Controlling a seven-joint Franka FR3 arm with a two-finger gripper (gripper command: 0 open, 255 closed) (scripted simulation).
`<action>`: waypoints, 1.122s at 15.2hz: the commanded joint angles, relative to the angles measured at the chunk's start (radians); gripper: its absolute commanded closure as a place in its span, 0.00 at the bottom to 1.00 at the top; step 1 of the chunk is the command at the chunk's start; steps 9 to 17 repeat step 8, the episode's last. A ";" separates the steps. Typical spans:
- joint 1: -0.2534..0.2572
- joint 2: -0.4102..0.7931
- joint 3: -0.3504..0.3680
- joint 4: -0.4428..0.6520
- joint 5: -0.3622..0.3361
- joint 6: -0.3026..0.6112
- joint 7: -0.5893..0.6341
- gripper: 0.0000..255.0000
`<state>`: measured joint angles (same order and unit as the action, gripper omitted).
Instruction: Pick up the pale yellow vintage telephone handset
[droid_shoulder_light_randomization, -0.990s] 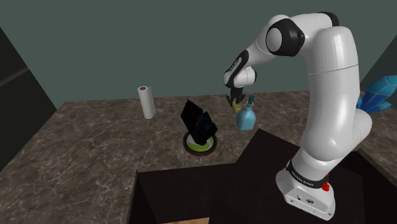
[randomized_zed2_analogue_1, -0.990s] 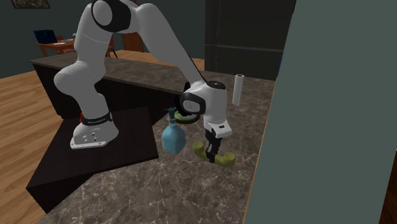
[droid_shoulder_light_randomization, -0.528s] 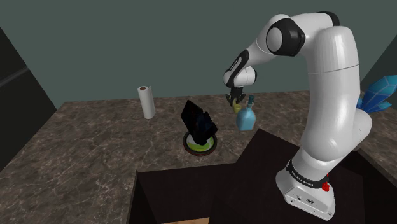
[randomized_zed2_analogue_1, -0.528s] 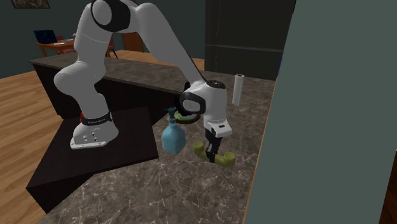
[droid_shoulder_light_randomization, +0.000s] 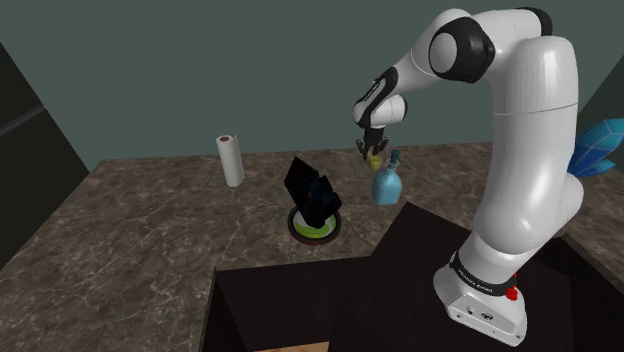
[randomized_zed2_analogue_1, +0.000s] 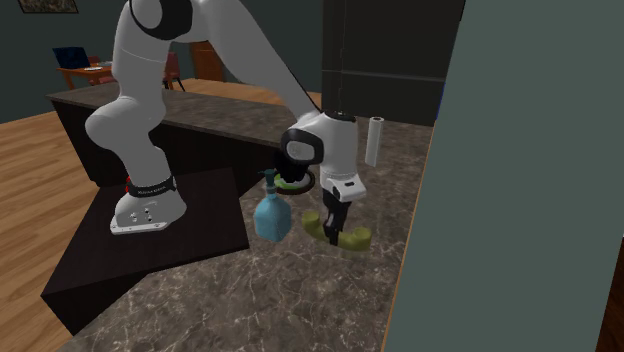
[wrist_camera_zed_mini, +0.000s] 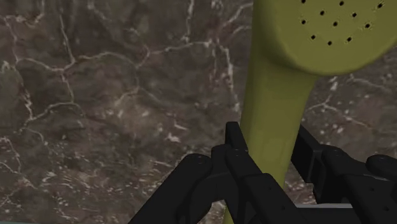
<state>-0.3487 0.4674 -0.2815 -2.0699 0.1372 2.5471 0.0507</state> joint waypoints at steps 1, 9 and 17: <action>0.004 -0.020 -0.006 0.000 -0.008 -0.020 0.004 1.00; 0.016 -0.074 -0.021 0.002 -0.030 -0.074 0.017 1.00; 0.016 -0.074 -0.021 0.002 -0.030 -0.074 0.017 1.00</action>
